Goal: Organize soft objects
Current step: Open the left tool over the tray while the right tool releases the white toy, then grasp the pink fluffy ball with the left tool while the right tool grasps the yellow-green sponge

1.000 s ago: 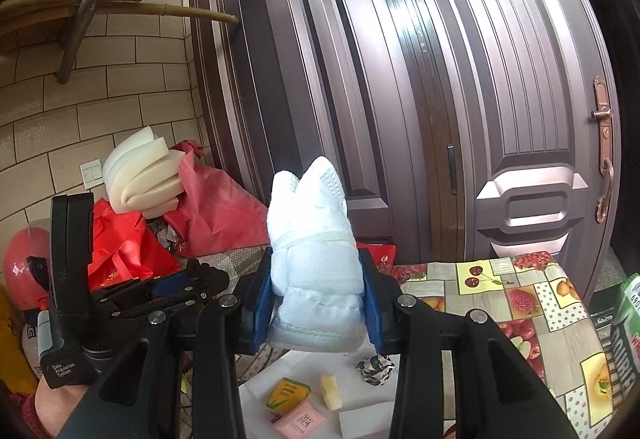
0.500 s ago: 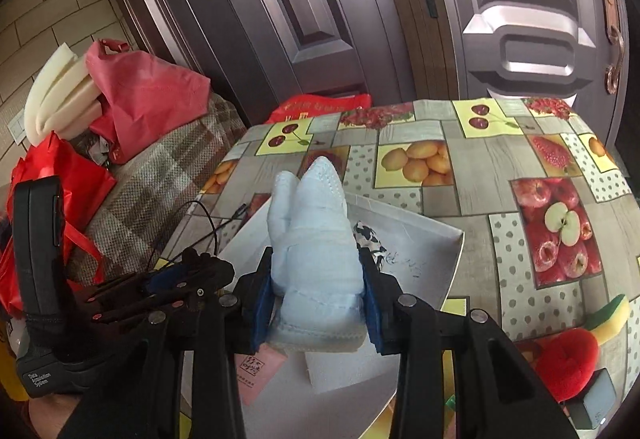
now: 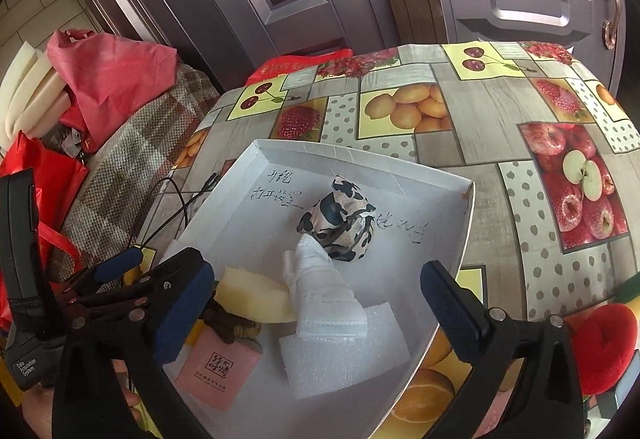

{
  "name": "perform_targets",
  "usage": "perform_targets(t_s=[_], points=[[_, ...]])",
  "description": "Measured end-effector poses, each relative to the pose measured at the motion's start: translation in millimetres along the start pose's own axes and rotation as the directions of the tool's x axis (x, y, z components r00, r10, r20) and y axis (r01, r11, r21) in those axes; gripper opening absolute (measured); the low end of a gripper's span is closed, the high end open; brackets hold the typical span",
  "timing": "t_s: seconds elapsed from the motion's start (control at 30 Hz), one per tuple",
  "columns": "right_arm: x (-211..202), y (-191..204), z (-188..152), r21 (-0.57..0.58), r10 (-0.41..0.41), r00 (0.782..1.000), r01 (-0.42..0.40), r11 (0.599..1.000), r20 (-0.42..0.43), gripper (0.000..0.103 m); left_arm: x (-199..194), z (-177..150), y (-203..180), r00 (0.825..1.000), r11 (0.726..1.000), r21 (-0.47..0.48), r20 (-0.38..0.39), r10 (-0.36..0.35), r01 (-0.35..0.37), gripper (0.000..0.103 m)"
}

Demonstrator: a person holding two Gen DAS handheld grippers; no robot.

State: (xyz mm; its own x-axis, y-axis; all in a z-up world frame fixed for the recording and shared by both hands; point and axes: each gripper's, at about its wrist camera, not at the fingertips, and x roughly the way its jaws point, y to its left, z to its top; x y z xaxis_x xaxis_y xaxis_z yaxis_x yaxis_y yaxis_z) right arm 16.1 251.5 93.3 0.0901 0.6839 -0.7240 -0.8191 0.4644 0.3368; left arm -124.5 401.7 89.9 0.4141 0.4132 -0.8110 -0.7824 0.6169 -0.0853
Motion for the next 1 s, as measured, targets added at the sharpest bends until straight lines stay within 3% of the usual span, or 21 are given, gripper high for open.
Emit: perform_targets(t_s=[0.27, 0.4, 0.6, 0.67, 0.73, 0.87, 1.0], points=[[-29.4, 6.8, -2.4, -0.014, -0.027, 0.998, 0.028, 1.0, 0.059, 0.103, -32.7, -2.8, -1.7, 0.998, 1.0, -0.007, 0.058, 0.018, -0.017, 0.103], [-70.4, 13.2, -6.5, -0.022, -0.048, 0.982, 0.053, 0.998, 0.181, 0.103, -77.4, -10.0, -3.7, 0.989, 0.999, -0.033, 0.147, 0.002, 0.003, 0.103], [-152.8, 25.0, -17.5, -0.055, -0.045, 0.907, 0.075, 0.996, 0.42, 0.103, -150.5, -30.8, -19.1, 0.952, 0.999, 0.002, 0.305, -0.039, 0.041, 0.103], [-181.9, 27.2, -24.8, -0.067, -0.027, 0.868, 0.07, 0.995, 0.495, 0.103, -176.1, -38.8, -23.7, 0.928, 0.998, 0.019, 0.367, -0.062, 0.059, 0.103], [-212.9, 26.6, -33.2, -0.071, -0.012, 0.816, 0.065, 0.995, 0.577, 0.103, -199.4, -48.2, -27.3, 0.901, 0.998, 0.02, 0.429, -0.063, 0.06, 0.103], [-258.9, 10.3, -31.5, -0.01, -0.038, 0.783, 0.057, 0.998, 0.62, 0.103, -227.5, -54.9, -39.3, 0.877, 0.992, 0.065, 0.464, -0.122, 0.104, 0.103], [-299.2, -15.1, -41.1, 0.09, -0.129, 0.708, 0.092, 0.992, 0.694, 0.103, -238.0, -61.5, -54.9, 0.875, 0.988, 0.086, 0.458, -0.157, 0.132, 0.103]])
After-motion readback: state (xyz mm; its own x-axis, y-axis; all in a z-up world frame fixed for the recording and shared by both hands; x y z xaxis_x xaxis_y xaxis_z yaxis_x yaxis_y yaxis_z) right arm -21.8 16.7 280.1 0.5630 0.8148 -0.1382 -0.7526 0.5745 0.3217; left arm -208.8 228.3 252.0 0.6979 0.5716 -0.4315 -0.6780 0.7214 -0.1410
